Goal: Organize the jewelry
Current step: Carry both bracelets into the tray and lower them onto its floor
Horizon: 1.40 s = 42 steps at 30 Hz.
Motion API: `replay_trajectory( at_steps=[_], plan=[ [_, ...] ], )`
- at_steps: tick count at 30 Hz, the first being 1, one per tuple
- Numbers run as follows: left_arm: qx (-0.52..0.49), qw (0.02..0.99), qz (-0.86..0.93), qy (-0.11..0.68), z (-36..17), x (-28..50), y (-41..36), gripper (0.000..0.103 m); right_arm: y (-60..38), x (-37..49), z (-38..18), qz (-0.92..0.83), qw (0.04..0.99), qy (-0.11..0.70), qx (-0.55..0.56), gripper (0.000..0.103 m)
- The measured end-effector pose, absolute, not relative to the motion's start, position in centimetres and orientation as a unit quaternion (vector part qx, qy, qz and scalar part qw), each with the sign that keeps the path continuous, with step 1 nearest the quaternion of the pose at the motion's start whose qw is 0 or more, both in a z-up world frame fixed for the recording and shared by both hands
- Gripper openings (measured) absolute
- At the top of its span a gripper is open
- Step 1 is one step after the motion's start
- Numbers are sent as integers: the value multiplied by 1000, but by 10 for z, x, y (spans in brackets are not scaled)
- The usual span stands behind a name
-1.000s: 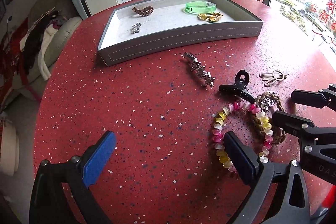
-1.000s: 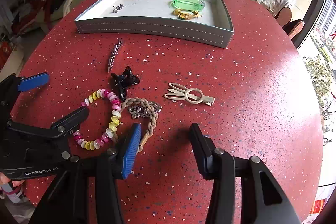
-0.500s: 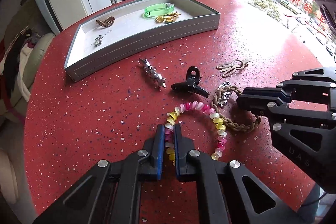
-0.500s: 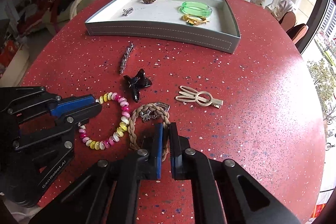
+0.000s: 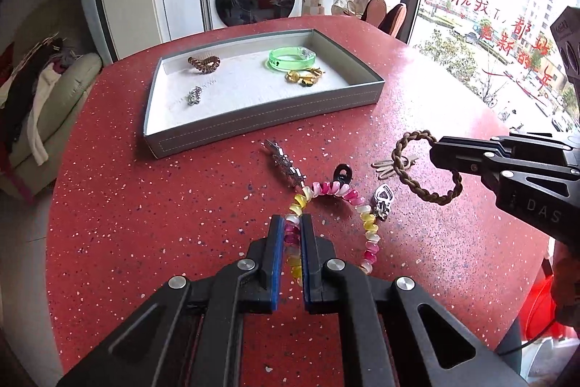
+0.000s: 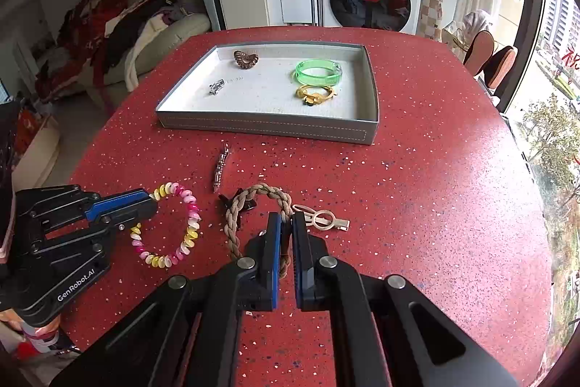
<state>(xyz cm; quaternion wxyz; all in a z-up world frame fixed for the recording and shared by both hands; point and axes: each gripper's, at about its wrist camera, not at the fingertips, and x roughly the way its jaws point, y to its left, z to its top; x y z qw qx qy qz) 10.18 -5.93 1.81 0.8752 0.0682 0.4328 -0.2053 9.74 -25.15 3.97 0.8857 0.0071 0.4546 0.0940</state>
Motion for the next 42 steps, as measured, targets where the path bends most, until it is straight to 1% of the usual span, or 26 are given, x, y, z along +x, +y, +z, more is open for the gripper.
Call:
replay_trajectory(
  at_steps=[7, 15, 27, 34, 42],
  plan=[
    [43, 891, -185, 412, 39, 118, -41, 27, -255, 107, 49, 102, 888, 447, 26, 7],
    [15, 895, -171, 412, 48, 146, -27, 27, -262, 127, 58, 104, 889, 443, 42, 7],
    [1, 903, -157, 400, 67, 203, -28, 27, -265, 193, 74, 112, 889, 441, 54, 7],
    [-1, 903, -140, 405, 63, 251, -36, 27, -270, 234, 63, 107, 880, 458, 72, 7],
    [5, 894, -135, 427, 46, 297, -52, 27, -280, 280, 40, 89, 864, 485, 103, 7]
  ],
)
